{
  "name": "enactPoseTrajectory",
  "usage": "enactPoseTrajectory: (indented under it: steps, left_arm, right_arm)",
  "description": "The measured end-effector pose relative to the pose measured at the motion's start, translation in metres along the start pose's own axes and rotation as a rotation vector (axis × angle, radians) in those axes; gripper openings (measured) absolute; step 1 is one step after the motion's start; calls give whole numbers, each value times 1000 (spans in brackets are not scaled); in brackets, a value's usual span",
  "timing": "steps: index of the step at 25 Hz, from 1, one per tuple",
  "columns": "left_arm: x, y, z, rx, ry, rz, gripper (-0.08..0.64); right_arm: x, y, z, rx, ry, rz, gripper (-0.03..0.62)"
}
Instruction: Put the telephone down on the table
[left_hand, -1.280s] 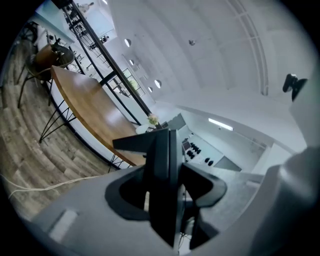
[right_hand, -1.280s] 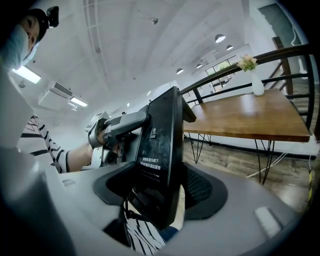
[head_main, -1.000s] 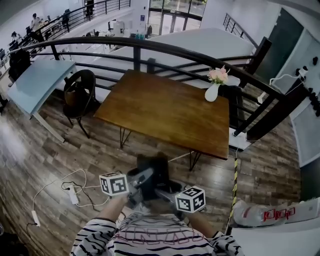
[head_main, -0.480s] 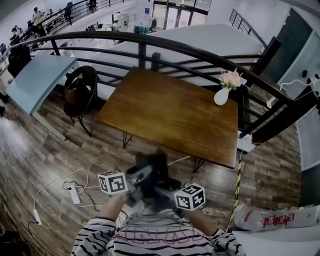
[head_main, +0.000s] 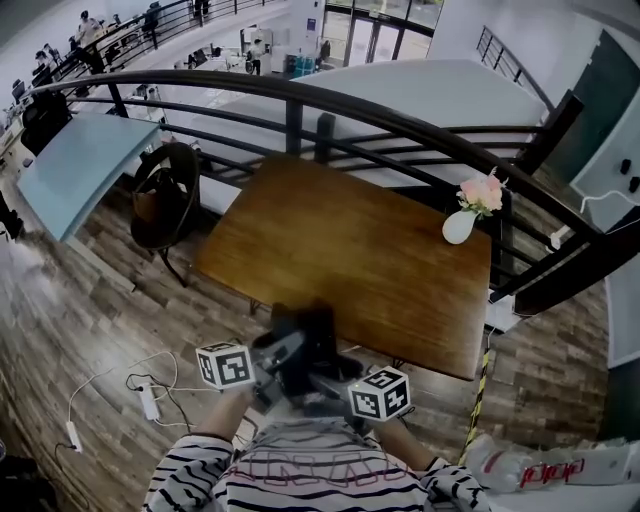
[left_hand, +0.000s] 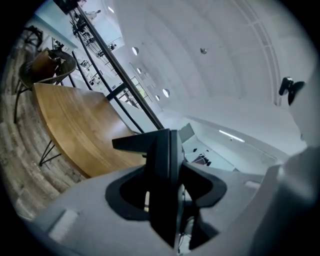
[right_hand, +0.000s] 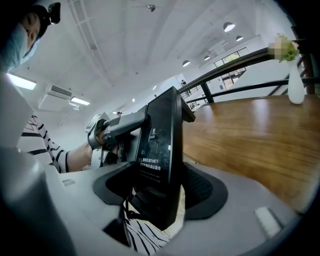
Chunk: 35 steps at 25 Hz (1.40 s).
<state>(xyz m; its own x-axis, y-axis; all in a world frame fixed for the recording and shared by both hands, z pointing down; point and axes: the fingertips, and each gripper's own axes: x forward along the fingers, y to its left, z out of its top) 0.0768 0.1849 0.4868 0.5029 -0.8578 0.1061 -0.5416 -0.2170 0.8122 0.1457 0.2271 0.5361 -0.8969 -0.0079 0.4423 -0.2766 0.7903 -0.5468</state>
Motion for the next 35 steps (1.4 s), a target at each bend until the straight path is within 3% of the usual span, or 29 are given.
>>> enactPoseTrajectory:
  steps: [5,13,25,35]
  left_arm:
    - [34,25,47,11,-15,13,206]
    - [94,33,79,24,-25,16,204]
    - [125,102,143,-7,36,1,204]
    - [165,174,264,32,179,-73,204]
  right_arm:
    - [23,-37,47,-13,2,19,290]
    - [19,-91,91,-23,-5,34,290]
    - [87,-135,141,24,-23,-6,290]
    - [187,-178,240,110,-118,-96,290]
